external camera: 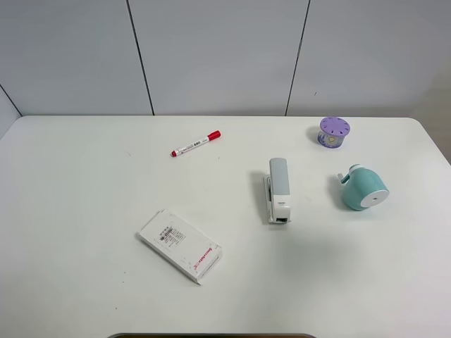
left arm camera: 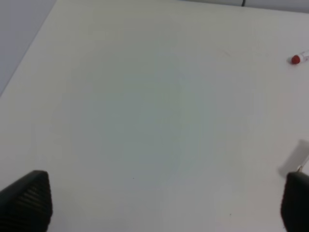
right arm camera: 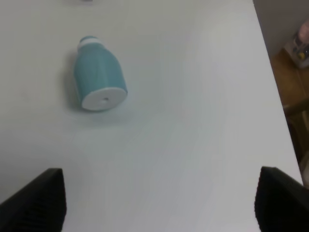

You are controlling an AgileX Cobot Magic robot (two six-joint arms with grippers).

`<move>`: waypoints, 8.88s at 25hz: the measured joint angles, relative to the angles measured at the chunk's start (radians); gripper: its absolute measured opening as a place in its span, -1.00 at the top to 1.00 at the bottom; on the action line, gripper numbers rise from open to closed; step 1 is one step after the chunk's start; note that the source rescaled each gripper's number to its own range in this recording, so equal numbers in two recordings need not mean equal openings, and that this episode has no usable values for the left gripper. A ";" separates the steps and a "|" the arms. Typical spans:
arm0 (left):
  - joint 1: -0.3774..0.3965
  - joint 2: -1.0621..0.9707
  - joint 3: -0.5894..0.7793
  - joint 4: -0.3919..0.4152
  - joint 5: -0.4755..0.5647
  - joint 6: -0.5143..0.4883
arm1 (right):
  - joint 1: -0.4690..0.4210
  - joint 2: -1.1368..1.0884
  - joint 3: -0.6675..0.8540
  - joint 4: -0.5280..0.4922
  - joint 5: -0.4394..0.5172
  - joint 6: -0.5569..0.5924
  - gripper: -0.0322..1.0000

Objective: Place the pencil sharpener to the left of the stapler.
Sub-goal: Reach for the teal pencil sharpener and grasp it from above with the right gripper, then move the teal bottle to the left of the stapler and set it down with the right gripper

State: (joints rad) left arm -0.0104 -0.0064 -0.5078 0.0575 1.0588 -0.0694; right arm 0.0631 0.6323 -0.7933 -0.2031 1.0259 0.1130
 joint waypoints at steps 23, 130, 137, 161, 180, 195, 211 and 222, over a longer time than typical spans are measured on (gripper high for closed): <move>0.000 0.000 0.000 0.000 0.000 0.000 | 0.007 0.865 -0.472 0.010 0.028 -0.025 -0.25; 0.000 0.000 0.000 0.000 0.000 0.000 | 0.004 1.321 -0.484 0.096 -0.149 -0.093 0.92; 0.000 0.000 0.000 0.000 0.000 0.000 | 0.004 1.217 -0.484 0.129 -0.152 -0.093 0.92; 0.000 0.000 0.000 0.000 0.000 0.000 | 0.338 1.181 -0.933 0.278 0.052 -0.134 0.92; 0.000 0.000 0.000 0.000 0.000 0.000 | 0.615 1.510 -0.968 0.278 0.054 -0.137 0.92; 0.000 0.000 0.000 0.000 0.000 0.000 | 0.623 1.618 -0.969 0.303 0.079 -0.167 0.92; 0.000 0.000 0.000 0.000 0.000 0.000 | 0.623 1.706 -0.969 0.303 0.080 -0.167 0.92; 0.000 0.000 0.000 0.000 0.000 0.000 | 0.623 1.709 -0.971 0.303 0.073 -0.167 0.92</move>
State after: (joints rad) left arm -0.0104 -0.0064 -0.5078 0.0575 1.0588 -0.0694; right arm 0.6858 2.3414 -1.7640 0.0996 1.0988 -0.0543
